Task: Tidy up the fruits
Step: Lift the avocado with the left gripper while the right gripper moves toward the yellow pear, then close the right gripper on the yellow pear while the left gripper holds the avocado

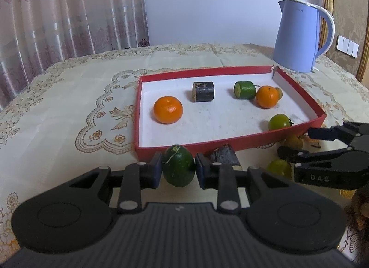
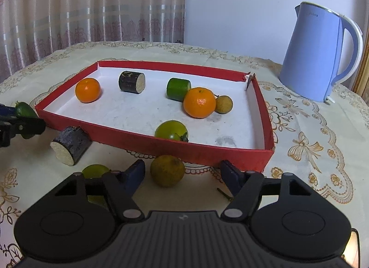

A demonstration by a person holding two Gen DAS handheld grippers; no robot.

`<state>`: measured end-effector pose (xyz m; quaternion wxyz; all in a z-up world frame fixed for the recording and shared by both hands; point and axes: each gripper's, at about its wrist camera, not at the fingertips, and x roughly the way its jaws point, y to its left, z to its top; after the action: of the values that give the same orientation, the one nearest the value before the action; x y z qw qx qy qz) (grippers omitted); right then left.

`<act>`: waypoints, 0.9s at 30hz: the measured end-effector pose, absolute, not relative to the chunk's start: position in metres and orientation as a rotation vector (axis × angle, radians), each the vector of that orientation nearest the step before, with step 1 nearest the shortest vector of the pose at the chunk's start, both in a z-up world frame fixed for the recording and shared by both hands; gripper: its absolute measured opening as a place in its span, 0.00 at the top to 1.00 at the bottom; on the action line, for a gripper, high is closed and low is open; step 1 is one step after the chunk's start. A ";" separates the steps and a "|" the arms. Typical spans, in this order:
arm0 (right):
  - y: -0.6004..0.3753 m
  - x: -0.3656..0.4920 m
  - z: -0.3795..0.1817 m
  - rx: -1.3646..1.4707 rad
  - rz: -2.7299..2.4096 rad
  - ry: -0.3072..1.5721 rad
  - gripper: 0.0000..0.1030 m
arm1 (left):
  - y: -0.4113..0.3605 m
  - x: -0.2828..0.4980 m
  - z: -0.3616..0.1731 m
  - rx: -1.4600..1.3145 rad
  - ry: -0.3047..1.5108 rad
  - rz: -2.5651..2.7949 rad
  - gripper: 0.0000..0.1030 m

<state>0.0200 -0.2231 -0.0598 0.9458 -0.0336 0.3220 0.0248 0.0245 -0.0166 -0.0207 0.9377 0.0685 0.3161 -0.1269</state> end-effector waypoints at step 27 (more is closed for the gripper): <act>-0.237 0.019 -0.059 0.004 0.036 0.671 0.66 | -0.021 0.017 -0.009 0.150 0.620 -0.273 0.73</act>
<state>0.0195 -0.2367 -0.0587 0.9441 0.0019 0.3293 0.0177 0.0175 -0.0214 -0.0093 0.9405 0.0734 0.3036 -0.1335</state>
